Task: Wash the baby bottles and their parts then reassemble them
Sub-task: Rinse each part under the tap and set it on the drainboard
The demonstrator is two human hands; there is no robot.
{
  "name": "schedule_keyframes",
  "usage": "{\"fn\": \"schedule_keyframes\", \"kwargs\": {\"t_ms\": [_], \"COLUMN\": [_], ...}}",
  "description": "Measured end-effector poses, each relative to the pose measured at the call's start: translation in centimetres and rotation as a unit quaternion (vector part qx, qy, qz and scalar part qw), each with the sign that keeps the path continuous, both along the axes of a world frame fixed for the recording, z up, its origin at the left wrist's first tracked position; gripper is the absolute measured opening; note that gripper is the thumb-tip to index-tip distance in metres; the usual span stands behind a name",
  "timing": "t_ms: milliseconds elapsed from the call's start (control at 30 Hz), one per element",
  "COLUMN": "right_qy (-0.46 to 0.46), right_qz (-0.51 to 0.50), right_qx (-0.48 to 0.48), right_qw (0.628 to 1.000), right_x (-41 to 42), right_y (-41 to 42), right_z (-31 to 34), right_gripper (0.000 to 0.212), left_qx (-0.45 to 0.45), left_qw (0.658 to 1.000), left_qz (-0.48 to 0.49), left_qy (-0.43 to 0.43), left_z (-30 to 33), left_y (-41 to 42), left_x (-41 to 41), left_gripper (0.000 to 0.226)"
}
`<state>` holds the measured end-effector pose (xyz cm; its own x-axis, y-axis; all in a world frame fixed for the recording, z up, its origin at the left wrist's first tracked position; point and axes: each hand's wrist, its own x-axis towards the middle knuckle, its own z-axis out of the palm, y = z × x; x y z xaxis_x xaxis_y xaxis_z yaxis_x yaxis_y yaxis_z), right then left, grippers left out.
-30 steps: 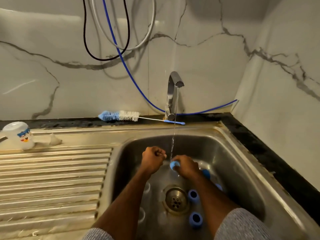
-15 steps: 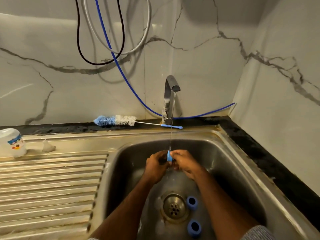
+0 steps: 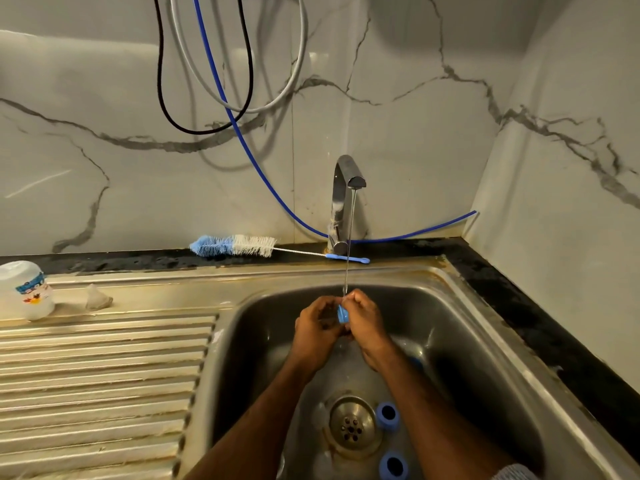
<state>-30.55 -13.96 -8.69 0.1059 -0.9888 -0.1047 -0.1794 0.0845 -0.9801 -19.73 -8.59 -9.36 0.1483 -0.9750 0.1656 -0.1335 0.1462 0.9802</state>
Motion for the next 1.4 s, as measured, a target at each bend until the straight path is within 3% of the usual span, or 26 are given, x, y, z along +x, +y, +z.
{"fn": "schedule_keyframes", "kwargs": {"t_ms": [200, 400, 533, 733, 933, 1200, 1400], "right_qy": [-0.123, -0.186, -0.155, -0.072, -0.136, -0.268, -0.276], "right_qz": [-0.020, 0.010, 0.011, -0.063, -0.004, 0.090, 0.040], "right_qx": [0.096, 0.105, 0.078, 0.056, 0.096, 0.130, 0.135], "right_qw": [0.988, 0.977, 0.985, 0.994, 0.986, 0.950, 0.951], "right_x": [-1.0, -2.8, -2.9, -1.7, -2.0, -2.4, -2.0], "right_y": [-0.5, -1.1, -1.0, -0.5, -0.2, -0.8, -0.9], "right_z": [0.4, 0.5, 0.7, 0.9, 1.7, 1.2, 0.4], "right_gripper": [0.021, 0.020, 0.017, 0.032, 0.034, 0.022, 0.015], "left_qx": [0.040, 0.102, 0.110, 0.066, 0.057, 0.098, 0.124], "left_qw": [0.986, 0.940, 0.934, 0.958, 0.958, 0.893, 0.883], "left_qz": [-0.036, -0.049, -0.044, -0.031, -0.015, 0.011, 0.007], "left_qy": [0.157, 0.323, 0.338, 0.277, 0.280, 0.440, 0.452], "left_z": [0.7, 1.5, 1.7, 1.6, 1.2, 1.9, 2.0], "left_y": [0.1, 0.1, 0.1, 0.3, 0.2, -0.3, -0.3], "left_x": [0.0, -0.3, -0.5, -1.1, -1.3, -0.1, -0.3], "left_gripper": [0.034, 0.031, 0.032, 0.030, 0.024, 0.025, 0.035]}}
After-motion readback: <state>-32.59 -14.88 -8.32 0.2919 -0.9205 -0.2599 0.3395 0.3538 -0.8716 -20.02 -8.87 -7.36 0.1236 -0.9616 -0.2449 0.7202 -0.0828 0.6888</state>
